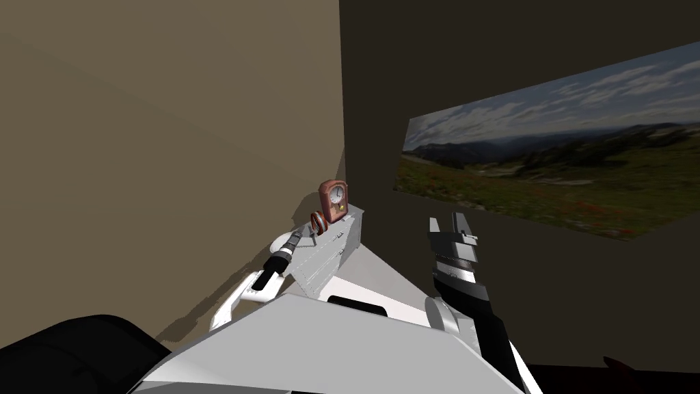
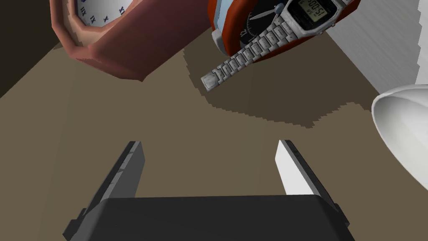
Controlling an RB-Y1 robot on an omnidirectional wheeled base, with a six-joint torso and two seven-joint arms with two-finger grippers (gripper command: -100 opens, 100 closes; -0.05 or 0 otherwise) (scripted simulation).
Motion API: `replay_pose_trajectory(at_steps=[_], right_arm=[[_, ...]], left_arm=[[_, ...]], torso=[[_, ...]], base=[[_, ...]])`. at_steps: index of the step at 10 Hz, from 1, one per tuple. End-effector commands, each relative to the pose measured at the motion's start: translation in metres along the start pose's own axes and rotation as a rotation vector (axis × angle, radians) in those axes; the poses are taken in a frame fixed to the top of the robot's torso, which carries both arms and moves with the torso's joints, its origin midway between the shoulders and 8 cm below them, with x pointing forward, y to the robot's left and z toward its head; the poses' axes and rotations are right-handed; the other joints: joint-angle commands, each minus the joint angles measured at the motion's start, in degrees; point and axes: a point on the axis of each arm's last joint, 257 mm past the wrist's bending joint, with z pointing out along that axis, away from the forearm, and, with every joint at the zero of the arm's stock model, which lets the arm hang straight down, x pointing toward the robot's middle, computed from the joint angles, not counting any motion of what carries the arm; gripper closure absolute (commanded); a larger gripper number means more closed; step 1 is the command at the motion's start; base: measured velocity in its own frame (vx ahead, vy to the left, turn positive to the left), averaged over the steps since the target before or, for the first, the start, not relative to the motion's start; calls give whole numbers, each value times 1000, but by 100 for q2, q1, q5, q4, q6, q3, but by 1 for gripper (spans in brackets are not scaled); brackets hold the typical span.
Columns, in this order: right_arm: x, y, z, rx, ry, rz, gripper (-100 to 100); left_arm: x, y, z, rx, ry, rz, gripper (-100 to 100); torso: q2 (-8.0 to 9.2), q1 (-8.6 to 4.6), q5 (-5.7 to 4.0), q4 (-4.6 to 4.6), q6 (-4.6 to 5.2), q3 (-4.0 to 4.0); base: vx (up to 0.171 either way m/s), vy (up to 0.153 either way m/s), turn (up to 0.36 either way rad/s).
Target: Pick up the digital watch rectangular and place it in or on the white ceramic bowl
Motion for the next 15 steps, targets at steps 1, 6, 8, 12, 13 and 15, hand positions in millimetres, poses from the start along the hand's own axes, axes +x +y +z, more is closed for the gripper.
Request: replay_pose_trajectory(at_steps=[1,6,8,12,13,15], right_arm=[[0,0,0,0,0,0,0],[0,0,0,0,0,0,0],[0,0,0,0,0,0,0],[0,0,0,0,0,0,0],[0,0,0,0,0,0,0],[0,0,0,0,0,0,0]], left_arm=[[-1,17,1,-47,9,34,-100],[-19,77,-2,-204,32,154,-100],[-24,90,-4,-240,35,178,-100],[-46,141,-14,-383,45,272,-100],[-53,153,-17,-416,46,293,-100],[-64,171,-23,-472,47,330,-100]], torso=[[0,0,0,0,0,0],[-4,-18,-4,-1,-1,-3],[-5,-1,-1,-1,0,-3],[-6,-11,-2,-2,0,-4],[-6,-19,-3,-2,0,-4],[-8,-12,-3,-2,-1,-5]], base=[[50,-80,-12],[65,-117,-11],[57,-63,-6],[66,-108,-12],[77,-125,-10],[73,-101,-8]])
